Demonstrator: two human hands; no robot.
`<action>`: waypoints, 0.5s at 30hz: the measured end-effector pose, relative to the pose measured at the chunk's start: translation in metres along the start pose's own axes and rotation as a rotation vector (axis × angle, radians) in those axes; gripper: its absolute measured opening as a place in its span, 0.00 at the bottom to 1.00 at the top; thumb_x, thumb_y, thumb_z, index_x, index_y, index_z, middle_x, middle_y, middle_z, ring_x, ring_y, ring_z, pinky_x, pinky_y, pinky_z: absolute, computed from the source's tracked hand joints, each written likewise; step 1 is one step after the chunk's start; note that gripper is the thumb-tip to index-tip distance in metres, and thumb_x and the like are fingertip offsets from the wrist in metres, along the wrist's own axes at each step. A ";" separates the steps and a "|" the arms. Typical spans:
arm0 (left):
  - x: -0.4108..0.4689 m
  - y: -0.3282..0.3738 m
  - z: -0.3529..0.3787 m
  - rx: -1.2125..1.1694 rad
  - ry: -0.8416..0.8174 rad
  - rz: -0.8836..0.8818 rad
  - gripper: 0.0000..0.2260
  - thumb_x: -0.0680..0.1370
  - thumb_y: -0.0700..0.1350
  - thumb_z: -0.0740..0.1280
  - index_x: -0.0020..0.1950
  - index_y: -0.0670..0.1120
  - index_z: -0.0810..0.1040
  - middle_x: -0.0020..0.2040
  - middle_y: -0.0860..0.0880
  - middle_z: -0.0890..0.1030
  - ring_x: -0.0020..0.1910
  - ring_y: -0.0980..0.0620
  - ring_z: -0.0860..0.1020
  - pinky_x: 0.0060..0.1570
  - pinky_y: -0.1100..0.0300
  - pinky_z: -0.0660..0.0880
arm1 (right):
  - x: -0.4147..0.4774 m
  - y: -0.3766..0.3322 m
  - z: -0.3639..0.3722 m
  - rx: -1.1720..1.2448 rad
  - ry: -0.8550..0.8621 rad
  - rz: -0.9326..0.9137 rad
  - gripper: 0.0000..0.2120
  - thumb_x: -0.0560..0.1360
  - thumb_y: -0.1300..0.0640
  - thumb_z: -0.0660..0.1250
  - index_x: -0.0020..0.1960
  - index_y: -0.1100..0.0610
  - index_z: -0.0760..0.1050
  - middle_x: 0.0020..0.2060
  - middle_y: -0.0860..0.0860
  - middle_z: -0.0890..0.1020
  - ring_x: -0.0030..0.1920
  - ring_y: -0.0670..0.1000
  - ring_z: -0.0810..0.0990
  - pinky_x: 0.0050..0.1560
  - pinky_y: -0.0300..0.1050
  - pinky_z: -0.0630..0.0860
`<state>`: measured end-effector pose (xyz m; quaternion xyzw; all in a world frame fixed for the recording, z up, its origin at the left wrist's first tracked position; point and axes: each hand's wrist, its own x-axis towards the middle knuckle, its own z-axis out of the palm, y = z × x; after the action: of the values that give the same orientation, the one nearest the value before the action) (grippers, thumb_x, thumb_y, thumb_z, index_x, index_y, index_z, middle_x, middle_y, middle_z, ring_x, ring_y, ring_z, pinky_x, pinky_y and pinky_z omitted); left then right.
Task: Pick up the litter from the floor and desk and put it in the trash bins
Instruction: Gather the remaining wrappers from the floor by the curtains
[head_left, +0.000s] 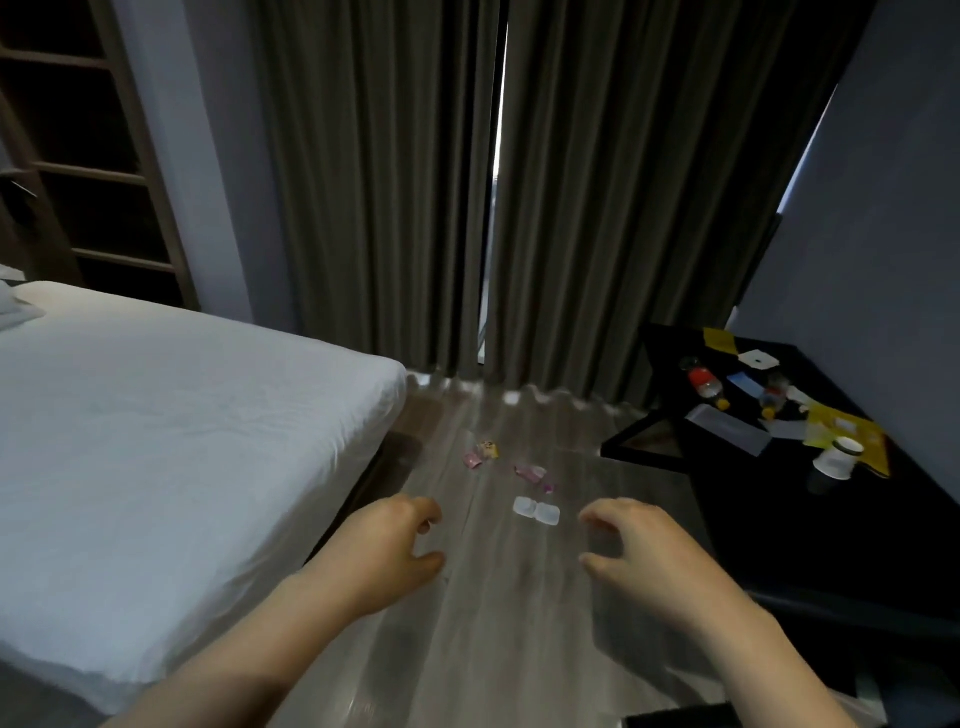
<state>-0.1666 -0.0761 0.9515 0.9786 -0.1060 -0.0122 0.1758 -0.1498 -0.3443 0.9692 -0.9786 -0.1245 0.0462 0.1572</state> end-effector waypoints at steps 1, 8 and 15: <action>0.017 -0.013 -0.004 -0.001 0.002 0.010 0.18 0.74 0.55 0.67 0.62 0.53 0.73 0.50 0.56 0.75 0.48 0.57 0.75 0.45 0.67 0.67 | 0.019 -0.004 0.001 0.002 0.003 0.013 0.20 0.71 0.48 0.69 0.62 0.46 0.74 0.56 0.44 0.77 0.57 0.43 0.76 0.57 0.37 0.72; 0.122 -0.086 -0.023 -0.022 -0.036 0.057 0.19 0.74 0.54 0.67 0.64 0.51 0.73 0.57 0.53 0.78 0.55 0.55 0.77 0.53 0.64 0.72 | 0.130 -0.031 0.010 0.065 -0.002 0.099 0.19 0.71 0.50 0.70 0.61 0.46 0.75 0.55 0.44 0.78 0.56 0.41 0.76 0.53 0.33 0.71; 0.199 -0.139 -0.015 -0.071 -0.119 0.048 0.21 0.75 0.55 0.66 0.66 0.52 0.71 0.60 0.53 0.76 0.56 0.57 0.76 0.55 0.66 0.70 | 0.219 -0.027 0.025 0.085 -0.097 0.165 0.21 0.72 0.50 0.70 0.65 0.49 0.73 0.60 0.47 0.77 0.60 0.45 0.75 0.58 0.35 0.70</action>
<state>0.0567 0.0143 0.9197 0.9665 -0.1393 -0.0697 0.2040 0.0518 -0.2559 0.9424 -0.9746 -0.0489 0.1114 0.1879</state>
